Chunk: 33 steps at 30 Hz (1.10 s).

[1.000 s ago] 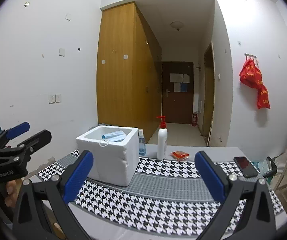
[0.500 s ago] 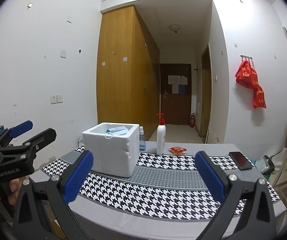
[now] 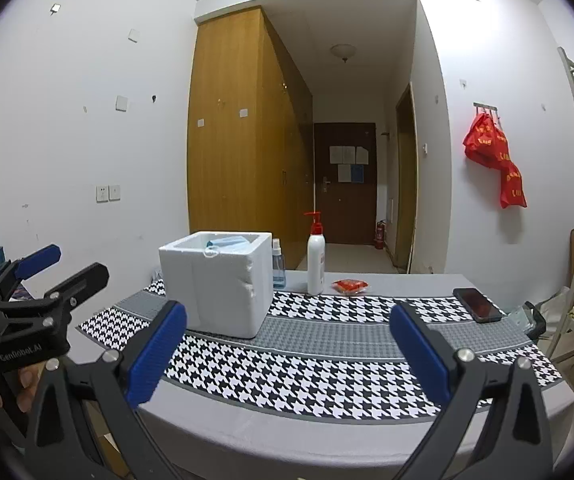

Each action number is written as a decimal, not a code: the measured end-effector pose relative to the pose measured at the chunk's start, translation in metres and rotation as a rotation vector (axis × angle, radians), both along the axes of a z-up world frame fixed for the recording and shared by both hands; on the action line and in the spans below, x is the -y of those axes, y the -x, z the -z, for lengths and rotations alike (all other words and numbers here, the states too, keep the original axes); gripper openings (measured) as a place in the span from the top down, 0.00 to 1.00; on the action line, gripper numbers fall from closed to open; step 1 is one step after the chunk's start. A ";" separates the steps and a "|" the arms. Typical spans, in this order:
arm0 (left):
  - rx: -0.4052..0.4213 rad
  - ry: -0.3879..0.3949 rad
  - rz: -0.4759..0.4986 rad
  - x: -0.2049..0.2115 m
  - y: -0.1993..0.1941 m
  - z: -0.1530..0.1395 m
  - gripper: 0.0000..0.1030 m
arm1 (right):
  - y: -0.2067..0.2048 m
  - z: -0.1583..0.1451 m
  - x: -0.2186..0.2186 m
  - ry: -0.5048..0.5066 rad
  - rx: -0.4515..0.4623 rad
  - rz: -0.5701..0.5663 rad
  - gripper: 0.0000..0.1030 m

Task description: Organize soft objects

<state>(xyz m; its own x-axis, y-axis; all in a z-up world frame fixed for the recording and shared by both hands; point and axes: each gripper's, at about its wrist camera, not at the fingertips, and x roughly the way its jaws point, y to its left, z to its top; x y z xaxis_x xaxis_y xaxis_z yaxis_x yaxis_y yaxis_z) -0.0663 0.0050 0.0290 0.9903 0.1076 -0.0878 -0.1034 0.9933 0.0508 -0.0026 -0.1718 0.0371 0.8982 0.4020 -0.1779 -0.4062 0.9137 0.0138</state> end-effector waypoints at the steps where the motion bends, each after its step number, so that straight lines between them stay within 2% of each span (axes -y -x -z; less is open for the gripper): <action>1: 0.004 0.003 -0.001 0.000 0.001 0.001 0.01 | 0.000 0.001 0.000 -0.002 0.001 0.001 0.00; 13: -0.036 0.020 -0.037 -0.004 -0.001 0.026 0.01 | -0.001 0.023 0.003 -0.001 -0.028 0.023 0.00; 25: -0.091 0.024 -0.028 -0.001 0.010 0.033 0.01 | 0.008 0.032 0.004 0.016 -0.058 0.045 0.00; 33: -0.065 0.025 -0.035 0.002 0.026 0.029 0.01 | 0.024 0.026 0.009 0.015 -0.040 0.048 0.00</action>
